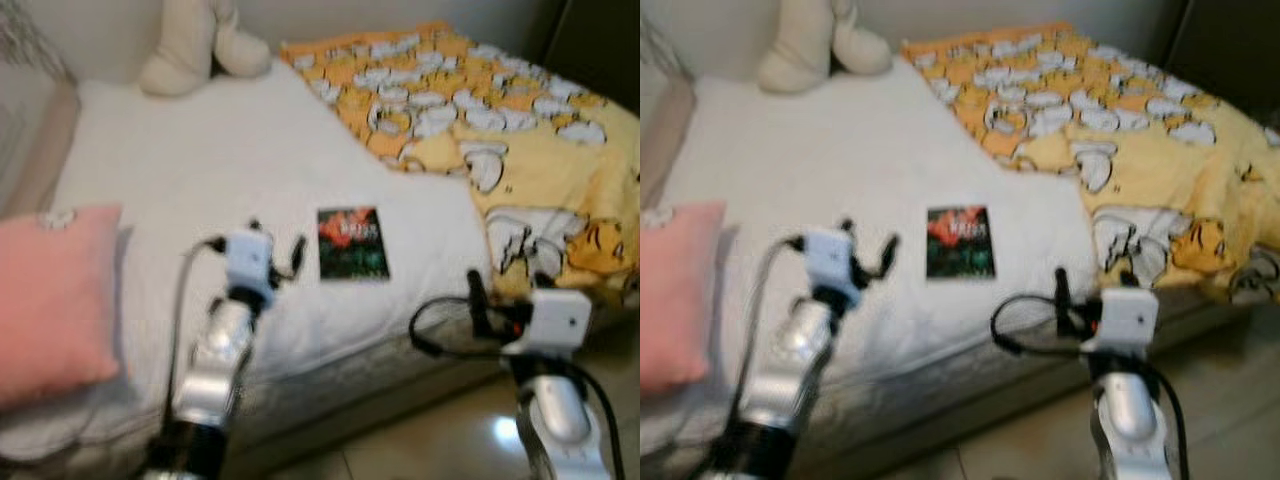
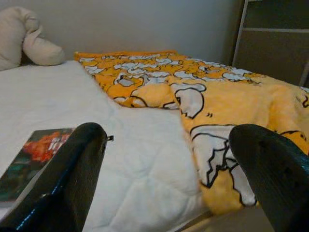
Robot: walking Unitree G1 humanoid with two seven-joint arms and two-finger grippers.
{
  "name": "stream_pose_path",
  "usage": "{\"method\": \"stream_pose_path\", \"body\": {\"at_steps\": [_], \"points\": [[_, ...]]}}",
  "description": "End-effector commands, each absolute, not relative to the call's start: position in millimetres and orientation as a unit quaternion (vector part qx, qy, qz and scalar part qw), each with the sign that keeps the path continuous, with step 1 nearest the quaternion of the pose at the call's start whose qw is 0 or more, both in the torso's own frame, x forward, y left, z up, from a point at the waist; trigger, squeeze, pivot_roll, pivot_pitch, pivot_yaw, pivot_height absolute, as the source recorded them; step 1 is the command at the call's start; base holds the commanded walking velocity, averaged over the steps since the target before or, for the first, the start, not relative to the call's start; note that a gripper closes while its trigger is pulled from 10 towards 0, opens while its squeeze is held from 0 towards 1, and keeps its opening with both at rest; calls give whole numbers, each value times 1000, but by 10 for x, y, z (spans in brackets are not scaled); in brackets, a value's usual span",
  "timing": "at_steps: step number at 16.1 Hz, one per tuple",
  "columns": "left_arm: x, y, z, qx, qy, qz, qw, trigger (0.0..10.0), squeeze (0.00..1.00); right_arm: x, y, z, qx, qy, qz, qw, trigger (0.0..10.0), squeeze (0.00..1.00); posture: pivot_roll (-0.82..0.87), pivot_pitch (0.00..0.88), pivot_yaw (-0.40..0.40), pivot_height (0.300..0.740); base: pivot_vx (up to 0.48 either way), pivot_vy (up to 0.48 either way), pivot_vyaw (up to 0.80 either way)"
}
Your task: Clean up the room
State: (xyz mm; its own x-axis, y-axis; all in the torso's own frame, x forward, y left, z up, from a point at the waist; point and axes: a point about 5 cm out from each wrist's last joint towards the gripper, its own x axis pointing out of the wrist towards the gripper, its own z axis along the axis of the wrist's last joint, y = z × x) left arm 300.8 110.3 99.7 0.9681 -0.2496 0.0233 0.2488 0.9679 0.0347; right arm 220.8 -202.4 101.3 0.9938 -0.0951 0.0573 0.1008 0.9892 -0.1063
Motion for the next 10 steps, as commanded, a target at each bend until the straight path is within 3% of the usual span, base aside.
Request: {"method": "stream_pose_path", "body": {"at_steps": [1,7,10], "points": [[3076,1163,1007,17,-2,-107,994,10000,0,2227,-1966,997,-53,-27,-32,998,10000,0,-161,0,55,740,431,0,0],[3147,1177,896,23,34,-82,996,10000,0,2212,-1950,970,-53,-17,-16,998,10000,0,-169,0,38,740,455,0,0],[3212,1162,788,-7,80,-64,995,10000,0,2182,-1941,967,-58,-9,-1,998,10000,0,-183,0,19,740,0,0,0]]}}
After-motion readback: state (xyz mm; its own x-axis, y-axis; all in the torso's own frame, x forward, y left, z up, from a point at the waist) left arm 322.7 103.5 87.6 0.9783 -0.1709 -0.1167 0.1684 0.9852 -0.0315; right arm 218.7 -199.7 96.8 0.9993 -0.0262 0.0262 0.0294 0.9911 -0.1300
